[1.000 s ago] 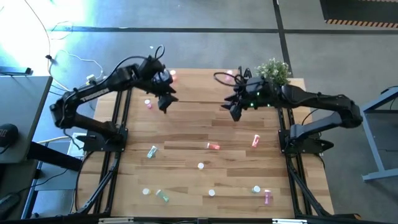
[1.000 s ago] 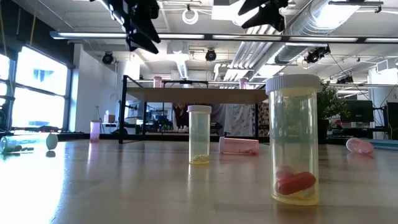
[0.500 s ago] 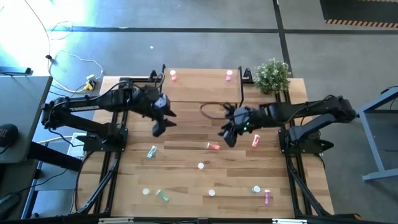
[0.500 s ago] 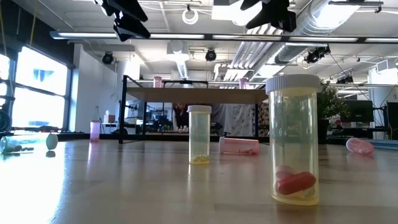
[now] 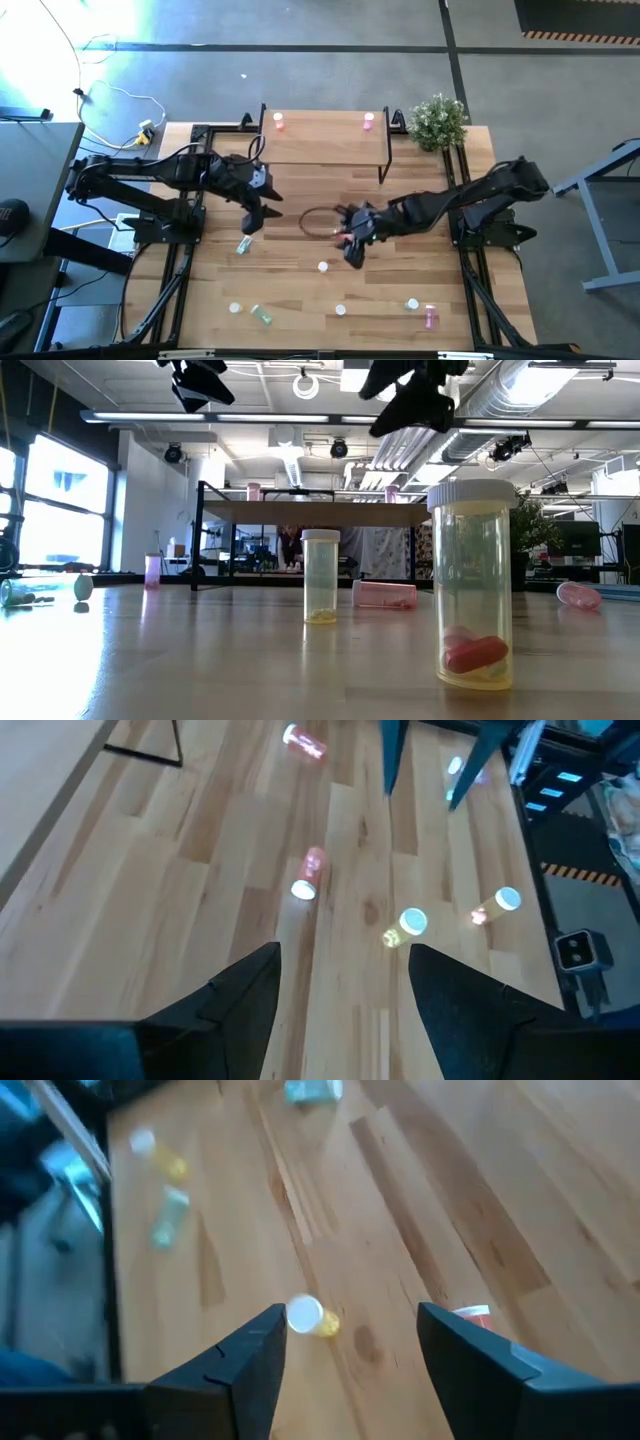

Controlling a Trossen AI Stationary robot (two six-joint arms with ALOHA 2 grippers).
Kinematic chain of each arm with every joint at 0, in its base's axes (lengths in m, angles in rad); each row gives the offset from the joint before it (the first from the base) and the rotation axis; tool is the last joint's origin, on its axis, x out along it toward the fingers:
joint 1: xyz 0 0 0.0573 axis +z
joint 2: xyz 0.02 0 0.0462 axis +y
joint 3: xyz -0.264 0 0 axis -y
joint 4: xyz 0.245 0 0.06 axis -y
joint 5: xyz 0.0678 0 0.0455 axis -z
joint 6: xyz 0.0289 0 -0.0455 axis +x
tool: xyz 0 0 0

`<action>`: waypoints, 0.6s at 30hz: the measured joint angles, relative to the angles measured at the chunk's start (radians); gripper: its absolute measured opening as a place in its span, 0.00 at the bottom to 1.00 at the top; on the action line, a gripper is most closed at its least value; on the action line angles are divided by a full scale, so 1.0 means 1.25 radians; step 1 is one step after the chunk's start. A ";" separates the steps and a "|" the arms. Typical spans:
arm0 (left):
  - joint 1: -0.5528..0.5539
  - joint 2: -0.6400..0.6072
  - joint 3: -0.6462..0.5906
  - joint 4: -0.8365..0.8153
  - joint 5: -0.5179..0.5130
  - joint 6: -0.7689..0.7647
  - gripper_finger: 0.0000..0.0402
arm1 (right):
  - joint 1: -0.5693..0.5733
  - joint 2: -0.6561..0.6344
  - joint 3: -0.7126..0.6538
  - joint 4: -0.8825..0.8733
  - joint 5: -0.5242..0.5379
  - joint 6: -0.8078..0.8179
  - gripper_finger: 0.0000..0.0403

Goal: Pick and place medicine bottles onto shelf by color
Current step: Put the top right yellow pill bottle on the shelf

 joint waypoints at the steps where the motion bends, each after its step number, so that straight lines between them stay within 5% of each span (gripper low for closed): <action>1: -0.003 -0.002 0.000 -0.001 -0.002 -0.001 0.53 | 0.008 0.013 0.000 0.002 0.006 -0.022 0.54; 9: -0.007 -0.022 0.000 -0.001 -0.022 -0.021 0.53 | 0.058 0.117 0.000 0.099 0.014 -0.169 0.54; 18: -0.007 -0.026 0.000 -0.020 -0.021 -0.030 0.53 | 0.061 0.196 0.000 0.176 0.023 -0.180 0.54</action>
